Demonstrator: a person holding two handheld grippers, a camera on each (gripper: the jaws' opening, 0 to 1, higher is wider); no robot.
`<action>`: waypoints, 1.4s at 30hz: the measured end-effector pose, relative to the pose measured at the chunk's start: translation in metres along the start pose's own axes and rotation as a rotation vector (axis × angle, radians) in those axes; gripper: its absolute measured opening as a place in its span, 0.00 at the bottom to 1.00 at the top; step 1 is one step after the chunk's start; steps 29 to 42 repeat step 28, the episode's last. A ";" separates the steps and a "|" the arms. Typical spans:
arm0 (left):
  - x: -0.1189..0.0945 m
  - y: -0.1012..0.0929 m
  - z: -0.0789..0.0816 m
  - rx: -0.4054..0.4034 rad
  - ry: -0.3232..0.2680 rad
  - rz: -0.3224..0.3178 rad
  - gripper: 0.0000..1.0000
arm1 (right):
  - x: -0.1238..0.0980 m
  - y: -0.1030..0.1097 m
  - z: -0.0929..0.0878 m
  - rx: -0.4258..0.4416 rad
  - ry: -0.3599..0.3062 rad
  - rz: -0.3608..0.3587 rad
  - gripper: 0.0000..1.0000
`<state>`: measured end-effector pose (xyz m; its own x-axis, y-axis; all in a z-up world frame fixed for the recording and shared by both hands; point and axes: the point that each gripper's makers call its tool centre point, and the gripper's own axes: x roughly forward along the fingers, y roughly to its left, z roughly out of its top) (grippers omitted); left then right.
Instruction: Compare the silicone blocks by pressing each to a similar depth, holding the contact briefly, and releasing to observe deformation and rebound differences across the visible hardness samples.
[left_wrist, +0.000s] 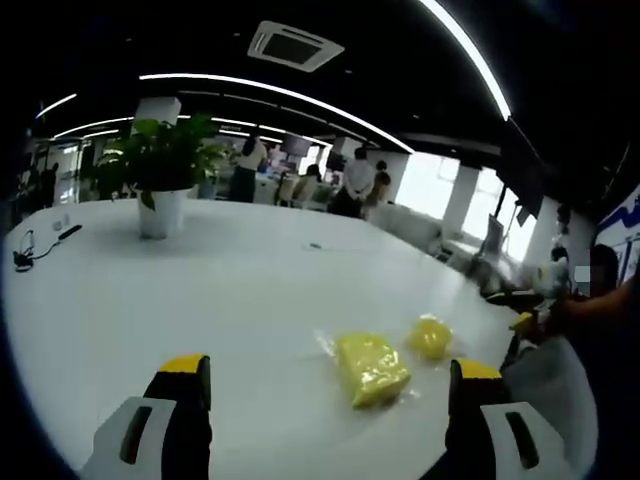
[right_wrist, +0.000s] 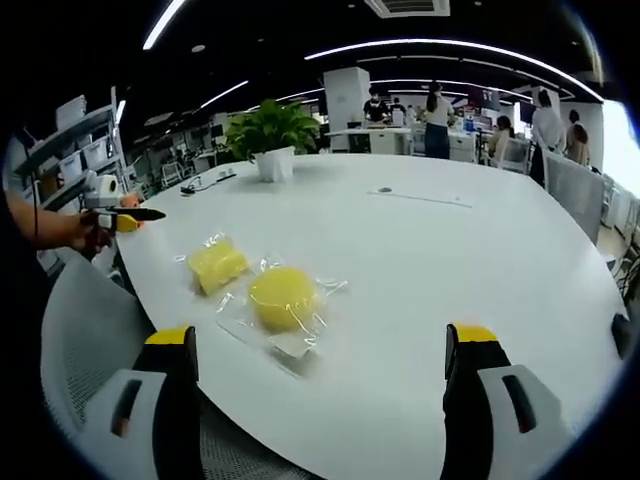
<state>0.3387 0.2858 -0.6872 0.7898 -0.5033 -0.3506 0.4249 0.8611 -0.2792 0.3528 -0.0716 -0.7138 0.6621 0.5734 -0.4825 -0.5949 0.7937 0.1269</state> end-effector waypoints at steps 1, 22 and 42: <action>0.000 0.000 0.000 0.000 -0.001 0.000 1.00 | 0.000 0.000 0.000 -0.002 0.000 0.001 0.97; -0.006 0.007 0.009 0.001 -0.019 0.017 1.00 | 0.005 0.005 0.003 -0.016 -0.001 0.016 0.97; -0.002 0.006 0.010 0.000 -0.017 0.004 1.00 | 0.004 0.002 0.003 -0.003 -0.003 0.001 0.97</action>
